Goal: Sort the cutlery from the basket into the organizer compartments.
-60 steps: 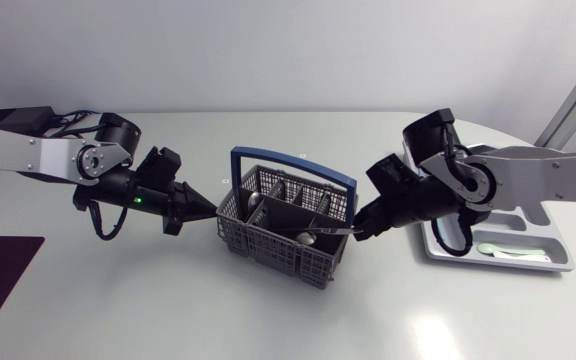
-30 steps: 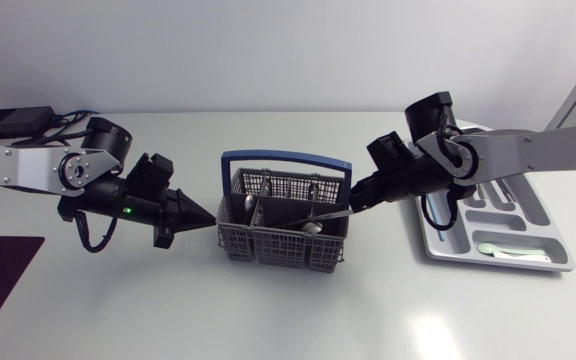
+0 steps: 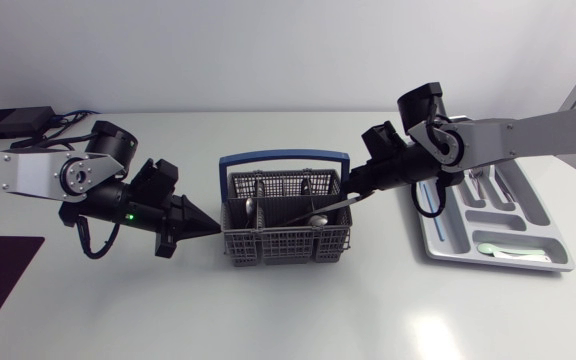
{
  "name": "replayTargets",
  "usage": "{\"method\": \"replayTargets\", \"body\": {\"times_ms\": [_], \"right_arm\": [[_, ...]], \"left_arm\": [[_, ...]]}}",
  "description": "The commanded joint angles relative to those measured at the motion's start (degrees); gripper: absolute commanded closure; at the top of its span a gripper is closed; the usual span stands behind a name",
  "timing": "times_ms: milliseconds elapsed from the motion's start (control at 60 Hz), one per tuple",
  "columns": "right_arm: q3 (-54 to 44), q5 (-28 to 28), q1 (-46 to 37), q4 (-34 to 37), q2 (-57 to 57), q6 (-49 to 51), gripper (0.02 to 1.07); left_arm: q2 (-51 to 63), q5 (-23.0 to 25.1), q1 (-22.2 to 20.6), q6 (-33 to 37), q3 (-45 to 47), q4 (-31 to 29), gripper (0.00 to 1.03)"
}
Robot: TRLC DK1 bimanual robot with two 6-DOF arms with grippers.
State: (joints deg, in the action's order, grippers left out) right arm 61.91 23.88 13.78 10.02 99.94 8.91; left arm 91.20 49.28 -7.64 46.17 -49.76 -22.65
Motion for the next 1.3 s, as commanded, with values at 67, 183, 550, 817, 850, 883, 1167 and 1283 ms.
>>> {"method": "replayTargets", "body": {"times_ms": [67, 183, 550, 817, 850, 883, 1167, 1283], "right_arm": [[-0.47, -0.15, -2.88, -0.35, -1.68, -2.75, 1.01], [-2.32, -0.15, -5.17, 1.32, -6.16, -3.90, 1.01], [-9.97, 0.99, -7.89, 8.26, -23.74, -4.07, 0.92], [-12.08, 1.08, -6.75, 12.92, -31.30, -3.98, 0.84], [-12.16, 1.08, -6.57, 13.53, -31.74, -3.98, 0.81], [-12.25, 1.08, -6.40, 13.71, -31.91, -3.98, 0.80], [-11.81, 0.82, -5.34, 17.58, -36.66, -4.42, 0.69], [-11.72, 0.91, -5.26, 18.46, -37.80, -4.51, 0.69]], "left_arm": [[-2.87, 0.65, 1.05, 1.02, 0.01, -0.20, 1.00], [-6.21, 0.38, 2.89, 0.67, 0.54, -0.11, 1.00], [-18.78, -5.86, -0.71, -5.13, 2.91, 1.91, 0.95], [-18.86, -18.51, -12.05, -14.09, 0.80, 2.00, 0.87], [-18.69, -20.10, -13.19, -15.41, 0.36, 2.09, 0.85], [-18.60, -20.89, -13.81, -15.94, 0.19, 2.09, 0.85], [-11.74, -34.60, -20.84, -25.96, -4.21, 2.09, 0.72], [-9.90, -38.64, -23.12, -28.68, -6.05, 2.00, 0.68]]}}
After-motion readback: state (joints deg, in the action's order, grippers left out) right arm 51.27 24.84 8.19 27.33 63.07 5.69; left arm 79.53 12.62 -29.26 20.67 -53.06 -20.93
